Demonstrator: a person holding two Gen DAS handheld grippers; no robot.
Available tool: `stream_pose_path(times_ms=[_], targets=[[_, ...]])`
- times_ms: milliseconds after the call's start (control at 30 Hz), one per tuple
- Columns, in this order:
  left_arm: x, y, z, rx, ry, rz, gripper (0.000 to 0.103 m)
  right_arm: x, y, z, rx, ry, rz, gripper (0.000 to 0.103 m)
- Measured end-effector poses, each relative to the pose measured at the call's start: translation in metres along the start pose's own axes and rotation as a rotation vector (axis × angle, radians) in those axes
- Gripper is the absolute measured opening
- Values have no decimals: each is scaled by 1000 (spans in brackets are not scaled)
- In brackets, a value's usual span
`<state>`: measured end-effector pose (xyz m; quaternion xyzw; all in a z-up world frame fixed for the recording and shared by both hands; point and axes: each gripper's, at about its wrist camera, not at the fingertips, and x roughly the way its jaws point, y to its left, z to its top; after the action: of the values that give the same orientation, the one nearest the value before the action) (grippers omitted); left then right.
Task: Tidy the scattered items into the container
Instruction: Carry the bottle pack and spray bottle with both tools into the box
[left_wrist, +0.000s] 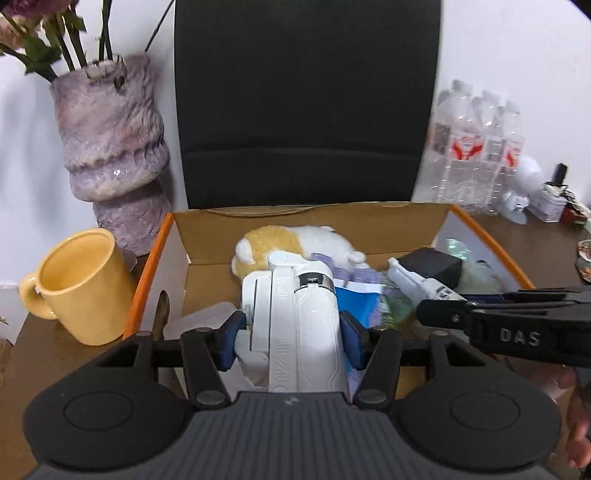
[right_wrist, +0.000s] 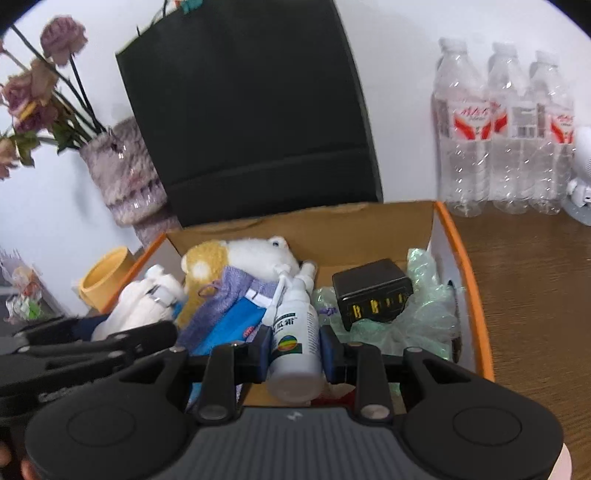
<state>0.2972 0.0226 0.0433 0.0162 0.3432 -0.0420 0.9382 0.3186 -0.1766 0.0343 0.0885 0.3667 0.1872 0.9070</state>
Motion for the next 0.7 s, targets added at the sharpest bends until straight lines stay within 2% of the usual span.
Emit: stream_pose_path(times_ms=[233, 533, 567, 633, 700], targets=[[23, 8, 10, 3, -1, 49, 55, 22, 4, 8, -24, 30, -42, 27], [26, 14, 9, -18, 23, 26, 56, 30, -3, 4, -2, 61, -80, 29], [26, 15, 10, -25, 26, 23, 56, 30, -2, 5, -3, 60, -85, 32], [27, 19, 10, -37, 24, 34, 56, 27, 1, 5, -14, 58, -90, 52], [28, 24, 9, -39, 13, 59, 56, 24, 4, 5, -31, 56, -91, 65]])
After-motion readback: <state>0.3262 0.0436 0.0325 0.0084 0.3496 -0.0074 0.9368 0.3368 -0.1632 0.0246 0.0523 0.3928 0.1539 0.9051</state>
